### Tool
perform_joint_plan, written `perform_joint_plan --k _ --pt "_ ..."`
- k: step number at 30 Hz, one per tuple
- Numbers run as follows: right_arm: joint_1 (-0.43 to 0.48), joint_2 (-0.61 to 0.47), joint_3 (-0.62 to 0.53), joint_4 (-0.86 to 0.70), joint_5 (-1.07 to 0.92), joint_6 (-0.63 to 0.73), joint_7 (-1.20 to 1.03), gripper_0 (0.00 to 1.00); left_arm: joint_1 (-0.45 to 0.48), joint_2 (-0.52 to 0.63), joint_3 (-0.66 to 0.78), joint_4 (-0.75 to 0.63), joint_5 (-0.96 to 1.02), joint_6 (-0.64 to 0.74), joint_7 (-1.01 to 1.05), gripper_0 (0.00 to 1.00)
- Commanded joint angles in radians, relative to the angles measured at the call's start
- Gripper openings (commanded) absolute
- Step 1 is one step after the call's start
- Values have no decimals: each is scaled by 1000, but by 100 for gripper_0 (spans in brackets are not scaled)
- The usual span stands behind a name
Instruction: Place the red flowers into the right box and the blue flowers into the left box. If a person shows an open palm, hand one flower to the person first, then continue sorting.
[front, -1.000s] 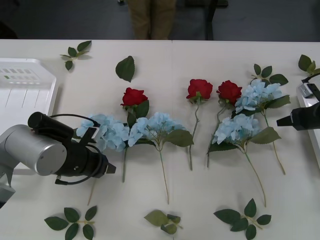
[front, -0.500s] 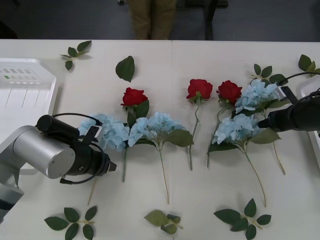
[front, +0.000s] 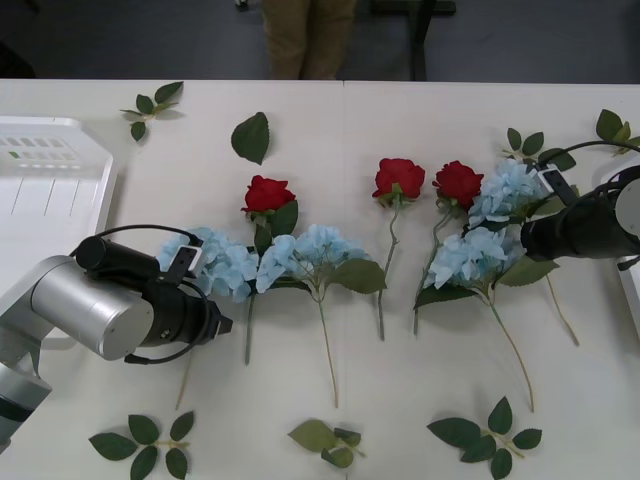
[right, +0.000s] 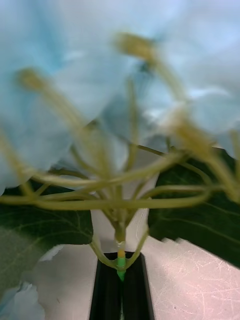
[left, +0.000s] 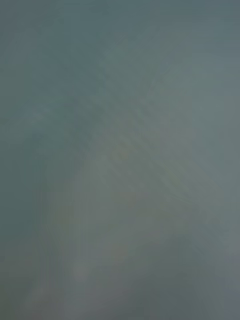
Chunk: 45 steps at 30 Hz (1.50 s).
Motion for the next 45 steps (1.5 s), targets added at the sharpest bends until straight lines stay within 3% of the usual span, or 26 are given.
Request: perform_joint_plan --k 1,3,4,5,7,14,18,21,30,33,40,45 --pt "-40 -13 -52 -44 -81 73 -17 0 -11 -19 -30 27 -24 -24 47 100" --pt "-40 -32 -85 -56 -118 128 -11 0 -11 -19 -30 27 -27 -24 45 86" --pt "-40 -43 -97 -64 -135 151 -6 0 -11 -18 -30 27 -30 -24 44 65" --pt "-40 -72 -128 -87 -180 200 0 0 -11 -19 -31 27 -33 -24 42 17" --pt "-40 -127 -171 -116 -282 272 11 0 -12 -18 -31 27 -36 -24 37 5" --pt "-40 -222 -290 -161 -650 380 43 0 -14 -18 -31 27 -41 -24 34 0" --pt "-40 -207 -299 -179 -902 355 63 0 -14 -19 -33 27 -41 -24 33 0" --pt "-38 -152 -296 -224 -962 300 106 0 -14 -19 -33 27 -41 -24 31 0" --pt "-31 57 -212 -349 -989 48 120 0 -46 2 -31 7 -38 22 25 0" --pt "-29 60 -186 -368 -965 -5 126 0 -86 45 -19 -59 -32 109 34 0" --pt "-21 43 -186 -366 -936 27 123 0 -209 146 71 -180 109 372 51 0" --pt "-23 -53 -275 -461 -641 65 64 0 -294 251 122 -211 246 487 59 0"
